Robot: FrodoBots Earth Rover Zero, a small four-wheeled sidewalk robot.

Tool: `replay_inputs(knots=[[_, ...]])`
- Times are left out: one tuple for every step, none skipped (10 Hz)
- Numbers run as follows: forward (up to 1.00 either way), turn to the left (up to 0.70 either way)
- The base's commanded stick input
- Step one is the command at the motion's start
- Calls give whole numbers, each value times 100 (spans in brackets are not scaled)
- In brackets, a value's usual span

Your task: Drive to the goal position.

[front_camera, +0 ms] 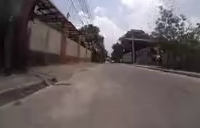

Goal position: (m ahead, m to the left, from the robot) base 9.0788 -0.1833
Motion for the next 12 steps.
replay_inputs(knots=[[100, 0], [100, 0], [100, 0], [100, 0], [100, 0], [100, 0], [100, 0], [100, 0], [100, 0], [100, 0], [100, 0], [100, 0]])
